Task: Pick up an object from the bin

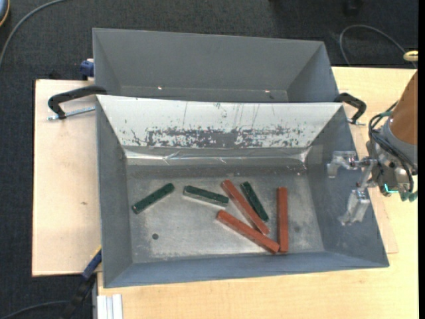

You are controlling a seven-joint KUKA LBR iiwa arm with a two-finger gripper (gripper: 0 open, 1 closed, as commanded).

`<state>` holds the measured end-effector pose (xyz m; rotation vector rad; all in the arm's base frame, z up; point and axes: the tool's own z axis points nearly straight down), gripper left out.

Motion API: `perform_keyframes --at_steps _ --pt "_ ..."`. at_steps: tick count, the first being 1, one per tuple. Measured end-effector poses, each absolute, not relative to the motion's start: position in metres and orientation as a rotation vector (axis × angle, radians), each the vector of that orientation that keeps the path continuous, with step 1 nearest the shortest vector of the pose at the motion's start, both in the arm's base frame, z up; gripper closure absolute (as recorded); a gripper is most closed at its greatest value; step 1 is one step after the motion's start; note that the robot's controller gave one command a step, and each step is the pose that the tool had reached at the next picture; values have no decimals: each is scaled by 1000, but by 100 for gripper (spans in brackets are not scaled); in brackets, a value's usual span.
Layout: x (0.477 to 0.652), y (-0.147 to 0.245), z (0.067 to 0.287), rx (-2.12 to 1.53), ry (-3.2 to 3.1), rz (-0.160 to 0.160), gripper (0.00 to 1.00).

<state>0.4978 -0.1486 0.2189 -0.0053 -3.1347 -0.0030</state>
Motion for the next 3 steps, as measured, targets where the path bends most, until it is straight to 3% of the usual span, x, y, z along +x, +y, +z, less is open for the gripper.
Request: perform_keyframes --at_steps 1,2,3 --pt "511 -89 67 264 -3131 -5 0" --pt "569 -72 72 967 -2999 2 0" --pt "589 -24 72 1282 -2878 2 0"
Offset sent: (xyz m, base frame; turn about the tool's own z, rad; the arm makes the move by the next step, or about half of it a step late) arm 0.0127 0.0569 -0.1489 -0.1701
